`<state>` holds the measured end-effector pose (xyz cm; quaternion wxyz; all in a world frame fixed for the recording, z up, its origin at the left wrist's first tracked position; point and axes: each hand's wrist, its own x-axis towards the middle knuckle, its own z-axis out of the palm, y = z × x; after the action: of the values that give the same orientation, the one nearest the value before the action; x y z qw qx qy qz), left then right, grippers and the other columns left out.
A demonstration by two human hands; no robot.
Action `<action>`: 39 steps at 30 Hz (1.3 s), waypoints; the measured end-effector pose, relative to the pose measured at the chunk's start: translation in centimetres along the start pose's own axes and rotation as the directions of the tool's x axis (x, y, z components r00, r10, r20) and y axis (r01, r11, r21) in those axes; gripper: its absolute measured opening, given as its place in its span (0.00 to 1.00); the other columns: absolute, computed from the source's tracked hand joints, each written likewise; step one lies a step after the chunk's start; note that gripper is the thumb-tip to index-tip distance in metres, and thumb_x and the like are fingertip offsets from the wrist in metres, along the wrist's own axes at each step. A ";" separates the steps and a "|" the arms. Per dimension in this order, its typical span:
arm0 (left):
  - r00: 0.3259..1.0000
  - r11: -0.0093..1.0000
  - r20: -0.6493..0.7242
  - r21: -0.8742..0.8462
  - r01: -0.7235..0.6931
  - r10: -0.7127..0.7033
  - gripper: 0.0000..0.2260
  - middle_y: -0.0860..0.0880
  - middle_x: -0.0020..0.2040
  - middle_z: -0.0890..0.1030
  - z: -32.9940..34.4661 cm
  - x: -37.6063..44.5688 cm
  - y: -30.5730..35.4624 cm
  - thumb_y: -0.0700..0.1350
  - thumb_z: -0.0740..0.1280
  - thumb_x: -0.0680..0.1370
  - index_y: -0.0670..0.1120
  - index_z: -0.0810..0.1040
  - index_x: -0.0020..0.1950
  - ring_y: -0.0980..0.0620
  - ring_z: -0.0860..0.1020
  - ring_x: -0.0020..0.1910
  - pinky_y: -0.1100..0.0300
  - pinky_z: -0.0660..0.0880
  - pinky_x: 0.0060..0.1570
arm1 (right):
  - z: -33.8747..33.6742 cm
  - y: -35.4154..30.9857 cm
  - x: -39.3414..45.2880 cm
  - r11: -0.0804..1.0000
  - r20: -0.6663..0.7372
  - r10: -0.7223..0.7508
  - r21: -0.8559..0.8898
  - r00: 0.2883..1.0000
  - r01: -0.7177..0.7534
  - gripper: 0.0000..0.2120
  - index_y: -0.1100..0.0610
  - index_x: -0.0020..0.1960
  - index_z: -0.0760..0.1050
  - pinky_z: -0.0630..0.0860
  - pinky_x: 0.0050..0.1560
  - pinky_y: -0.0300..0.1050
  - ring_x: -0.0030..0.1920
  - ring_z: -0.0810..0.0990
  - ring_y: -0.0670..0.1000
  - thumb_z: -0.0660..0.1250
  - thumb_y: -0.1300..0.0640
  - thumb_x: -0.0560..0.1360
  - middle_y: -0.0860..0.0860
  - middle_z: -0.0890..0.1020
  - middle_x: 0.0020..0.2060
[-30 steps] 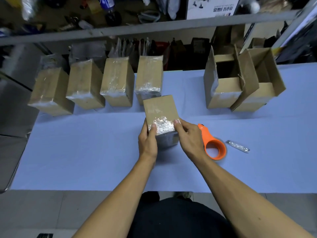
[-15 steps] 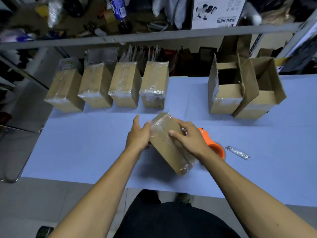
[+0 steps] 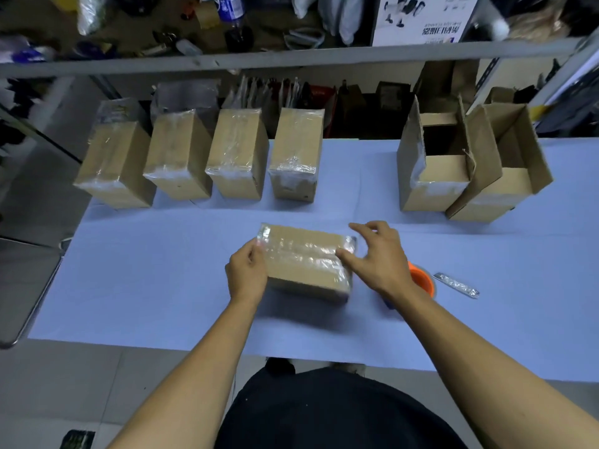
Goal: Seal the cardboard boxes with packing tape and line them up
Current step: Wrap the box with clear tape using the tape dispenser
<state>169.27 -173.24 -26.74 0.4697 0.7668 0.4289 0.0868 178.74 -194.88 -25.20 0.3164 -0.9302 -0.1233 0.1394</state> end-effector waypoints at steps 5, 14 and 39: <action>0.999 0.997 0.015 -0.070 0.040 -0.039 0.14 0.54 0.53 0.78 -0.9 0.2 0.6 0.46 0.65 0.80 0.50 0.74 0.66 0.51 0.79 0.45 0.61 0.73 0.44 | 1.0 -0.1 -0.7 0.900 0.136 0.258 0.326 0.957 -0.289 0.22 0.54 0.65 0.74 0.75 0.53 0.47 0.48 0.78 0.50 0.71 0.45 0.75 0.49 0.79 0.49; 0.817 0.952 0.558 0.145 -0.271 0.148 0.17 0.55 0.57 0.80 -4.0 3.5 1.6 0.38 0.70 0.72 0.54 0.76 0.57 0.56 0.79 0.54 0.68 0.73 0.50 | 3.2 -3.8 2.5 0.833 -0.041 0.362 0.463 0.931 -0.304 0.25 0.53 0.71 0.69 0.75 0.62 0.52 0.55 0.80 0.54 0.70 0.53 0.76 0.54 0.77 0.63; 0.866 0.997 0.495 -0.011 -0.079 0.074 0.27 0.58 0.63 0.77 1.9 0.8 1.0 0.54 0.65 0.80 0.58 0.59 0.77 0.54 0.77 0.59 0.57 0.72 0.60 | 1.5 3.5 -2.7 0.867 -0.046 0.439 -0.240 0.897 -0.436 0.30 0.57 0.77 0.57 0.64 0.38 0.45 0.43 0.75 0.59 0.61 0.62 0.77 0.57 0.77 0.43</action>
<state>171.29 -174.08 -27.20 0.5561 0.7822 0.2641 -0.0958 176.20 -197.60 -28.10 0.1591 -0.9649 0.0727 0.1960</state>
